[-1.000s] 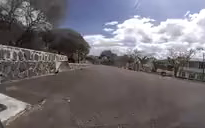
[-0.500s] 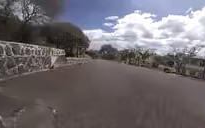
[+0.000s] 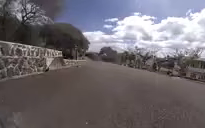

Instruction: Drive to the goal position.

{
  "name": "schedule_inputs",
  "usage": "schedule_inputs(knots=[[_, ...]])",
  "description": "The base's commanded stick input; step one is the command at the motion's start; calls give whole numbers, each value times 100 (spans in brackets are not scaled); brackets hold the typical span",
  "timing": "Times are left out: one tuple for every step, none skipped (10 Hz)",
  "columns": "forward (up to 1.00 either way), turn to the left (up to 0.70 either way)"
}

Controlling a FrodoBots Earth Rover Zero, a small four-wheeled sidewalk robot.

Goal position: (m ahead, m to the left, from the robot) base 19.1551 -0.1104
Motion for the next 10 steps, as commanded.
schedule_inputs(knots=[[85,5],[85,5],[85,4],[85,4],[85,4],[85,4],[85,4],[85,4],[85,4],[85,4]])
